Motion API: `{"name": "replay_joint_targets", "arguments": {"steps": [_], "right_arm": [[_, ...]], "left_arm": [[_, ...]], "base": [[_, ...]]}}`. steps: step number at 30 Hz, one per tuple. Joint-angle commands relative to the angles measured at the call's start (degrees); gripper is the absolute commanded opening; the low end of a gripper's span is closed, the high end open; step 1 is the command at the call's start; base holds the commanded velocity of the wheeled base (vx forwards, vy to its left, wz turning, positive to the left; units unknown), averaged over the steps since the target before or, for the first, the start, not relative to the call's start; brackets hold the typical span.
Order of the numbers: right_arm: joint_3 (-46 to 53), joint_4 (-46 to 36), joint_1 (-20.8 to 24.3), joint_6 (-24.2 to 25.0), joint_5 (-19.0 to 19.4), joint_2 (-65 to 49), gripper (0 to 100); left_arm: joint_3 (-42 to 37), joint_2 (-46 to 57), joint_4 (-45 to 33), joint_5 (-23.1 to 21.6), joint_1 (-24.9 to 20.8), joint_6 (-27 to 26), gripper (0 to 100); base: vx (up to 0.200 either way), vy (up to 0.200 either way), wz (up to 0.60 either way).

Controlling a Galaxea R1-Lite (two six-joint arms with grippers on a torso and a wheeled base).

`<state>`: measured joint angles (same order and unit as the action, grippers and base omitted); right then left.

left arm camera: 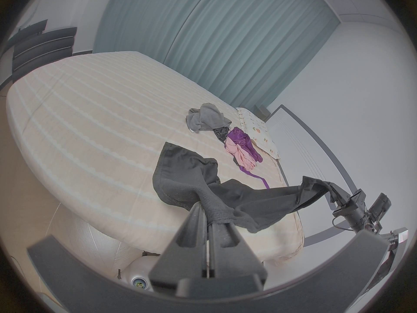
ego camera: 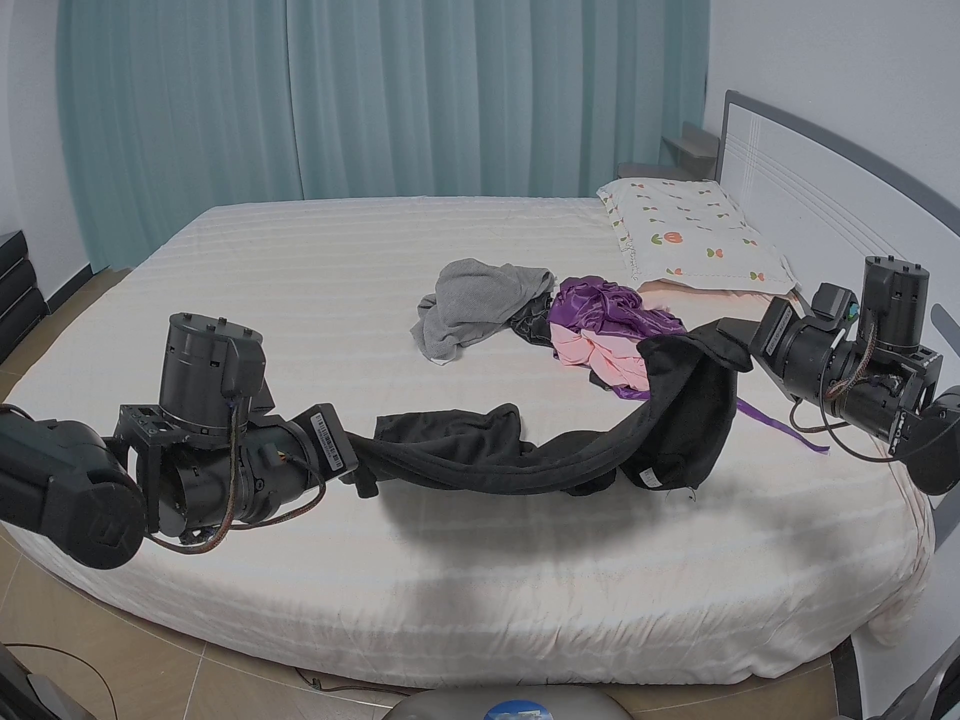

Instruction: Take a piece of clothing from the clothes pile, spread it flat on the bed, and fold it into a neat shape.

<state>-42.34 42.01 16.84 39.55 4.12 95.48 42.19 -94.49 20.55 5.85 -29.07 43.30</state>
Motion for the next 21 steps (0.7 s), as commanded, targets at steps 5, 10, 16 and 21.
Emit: {"name": "replay_joint_targets", "arguments": {"steps": [5,10,16,21], "right_arm": [[0.06,0.09,2.85,-0.08,-1.13,0.06,0],[-0.64,0.09,2.76,-0.08,-1.22,0.41,0],[-2.66,0.97,2.50,-0.08,-1.75,0.15,0],[-4.16,2.38,2.41,-0.08,-2.01,1.03,0]], "left_arm": [[0.61,-0.26,-0.16,0.13,2.71,1.44,0],[1.49,-0.08,-0.43,-0.40,4.82,3.37,0],[2.28,-0.43,-0.25,-0.58,5.70,3.37,0],[4.13,-0.34,-0.69,-0.58,5.87,3.37,0]], "base": [[0.000,0.040,0.00],[0.000,0.200,0.00],[0.000,0.200,0.00],[0.000,0.200,0.00]]}}
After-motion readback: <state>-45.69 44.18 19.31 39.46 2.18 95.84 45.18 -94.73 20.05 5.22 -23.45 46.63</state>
